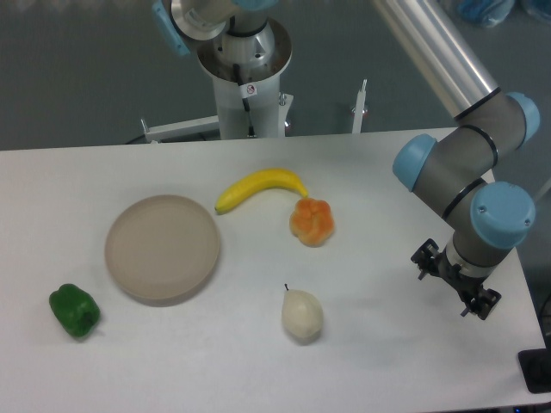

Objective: Pick up the banana from the table

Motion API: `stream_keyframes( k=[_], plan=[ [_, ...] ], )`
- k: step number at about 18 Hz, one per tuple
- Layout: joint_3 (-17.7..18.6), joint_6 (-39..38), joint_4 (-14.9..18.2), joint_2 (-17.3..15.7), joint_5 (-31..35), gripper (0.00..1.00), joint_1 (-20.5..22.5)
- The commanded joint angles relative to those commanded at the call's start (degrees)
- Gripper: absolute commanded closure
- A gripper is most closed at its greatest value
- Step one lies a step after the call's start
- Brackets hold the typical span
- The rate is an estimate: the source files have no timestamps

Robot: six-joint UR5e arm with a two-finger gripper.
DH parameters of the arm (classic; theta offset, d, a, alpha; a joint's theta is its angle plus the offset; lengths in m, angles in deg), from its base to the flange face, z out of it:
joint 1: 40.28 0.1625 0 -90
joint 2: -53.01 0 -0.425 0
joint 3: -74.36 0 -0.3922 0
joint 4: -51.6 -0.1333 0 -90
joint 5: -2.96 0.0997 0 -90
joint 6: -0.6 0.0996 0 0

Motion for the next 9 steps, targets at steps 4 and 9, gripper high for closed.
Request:
stream_keyframes(
  k=[4,9],
  plan=[
    [2.0,0.0,-1.0,-0.9,0.1,0.0,0.0],
    [9.5,0.0,-1.1,-5.7,-0.6,0.0,0.1]
  ],
)
